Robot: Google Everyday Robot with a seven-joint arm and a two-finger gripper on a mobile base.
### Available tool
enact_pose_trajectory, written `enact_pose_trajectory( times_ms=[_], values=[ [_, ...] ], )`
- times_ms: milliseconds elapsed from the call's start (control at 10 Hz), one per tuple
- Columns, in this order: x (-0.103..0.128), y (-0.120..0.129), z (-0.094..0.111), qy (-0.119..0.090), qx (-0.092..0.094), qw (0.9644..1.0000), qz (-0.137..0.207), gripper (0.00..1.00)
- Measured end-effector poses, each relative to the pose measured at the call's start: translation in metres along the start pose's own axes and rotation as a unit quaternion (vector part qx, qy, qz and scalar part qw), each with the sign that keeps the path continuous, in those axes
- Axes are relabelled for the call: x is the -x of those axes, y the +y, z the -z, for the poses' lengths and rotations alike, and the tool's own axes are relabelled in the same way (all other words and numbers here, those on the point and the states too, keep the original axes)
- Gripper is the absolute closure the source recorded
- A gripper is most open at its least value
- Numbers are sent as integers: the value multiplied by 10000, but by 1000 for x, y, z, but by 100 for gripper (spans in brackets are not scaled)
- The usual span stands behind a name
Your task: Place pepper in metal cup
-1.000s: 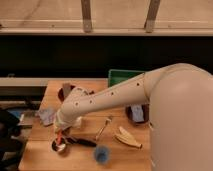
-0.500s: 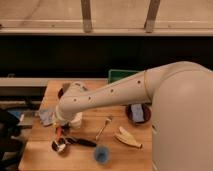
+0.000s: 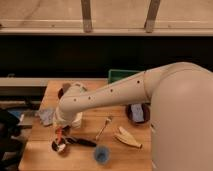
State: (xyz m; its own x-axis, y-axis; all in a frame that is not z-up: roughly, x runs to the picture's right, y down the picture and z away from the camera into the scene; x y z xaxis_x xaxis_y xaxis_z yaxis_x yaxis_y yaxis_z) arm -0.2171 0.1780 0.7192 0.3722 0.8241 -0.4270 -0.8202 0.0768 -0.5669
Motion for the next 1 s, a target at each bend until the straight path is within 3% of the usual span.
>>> enact_pose_trajectory(
  times_ms=[200, 600, 800, 1000],
  values=[
    [-13, 1, -2, 219, -57, 9997, 12, 100],
    [-50, -3, -17, 889, -117, 9959, -126, 96],
    [-62, -4, -25, 1080, -87, 9939, -204, 75],
    [-68, 2, -27, 1144, -80, 9932, -182, 60]
  ],
)
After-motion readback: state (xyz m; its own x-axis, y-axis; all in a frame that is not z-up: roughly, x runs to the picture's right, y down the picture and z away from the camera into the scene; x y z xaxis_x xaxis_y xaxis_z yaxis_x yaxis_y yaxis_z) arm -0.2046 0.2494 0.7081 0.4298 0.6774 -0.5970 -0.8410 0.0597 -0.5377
